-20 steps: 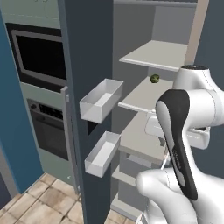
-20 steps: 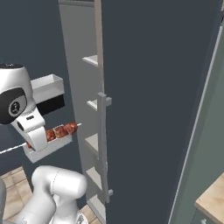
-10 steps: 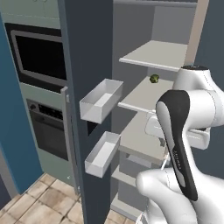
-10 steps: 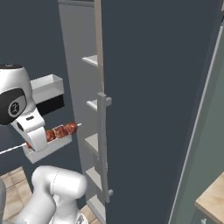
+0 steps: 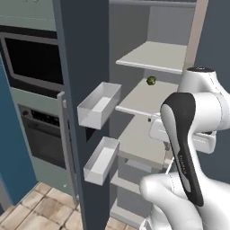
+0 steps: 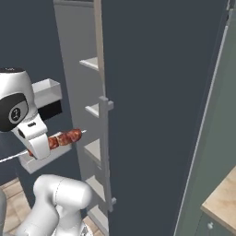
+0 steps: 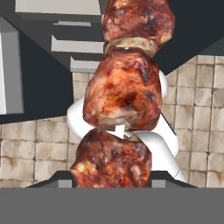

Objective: Store the kebab skewer in the freezer for long-term storage. Close the freezer door after placing the cooked food.

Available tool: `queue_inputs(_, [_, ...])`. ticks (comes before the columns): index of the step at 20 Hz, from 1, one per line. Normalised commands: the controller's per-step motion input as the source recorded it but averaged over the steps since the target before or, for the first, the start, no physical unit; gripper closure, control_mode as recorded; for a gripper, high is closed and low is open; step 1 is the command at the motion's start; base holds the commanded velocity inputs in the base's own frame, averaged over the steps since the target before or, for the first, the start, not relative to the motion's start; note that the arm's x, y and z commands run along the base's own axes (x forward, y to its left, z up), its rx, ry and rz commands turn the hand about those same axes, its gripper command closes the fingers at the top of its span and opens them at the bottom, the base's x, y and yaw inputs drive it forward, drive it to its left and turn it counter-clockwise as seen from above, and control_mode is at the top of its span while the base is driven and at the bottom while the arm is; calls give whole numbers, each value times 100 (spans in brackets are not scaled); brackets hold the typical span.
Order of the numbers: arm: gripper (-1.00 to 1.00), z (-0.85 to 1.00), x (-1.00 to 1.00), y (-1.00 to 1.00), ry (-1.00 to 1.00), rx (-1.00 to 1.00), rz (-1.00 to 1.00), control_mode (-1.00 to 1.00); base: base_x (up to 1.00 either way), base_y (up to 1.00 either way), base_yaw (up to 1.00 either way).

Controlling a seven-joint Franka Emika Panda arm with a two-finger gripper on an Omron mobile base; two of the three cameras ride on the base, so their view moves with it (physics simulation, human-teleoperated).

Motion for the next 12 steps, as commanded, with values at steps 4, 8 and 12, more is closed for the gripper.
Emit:
queue_inputs(4, [100,0,0,0,0,0,0,100,2,0,-16])
queue_inputs(8, [100,0,0,0,0,0,0,100,22,0,-15])
queue_inputs(12, [100,0,0,0,0,0,0,100,35,1,-13])
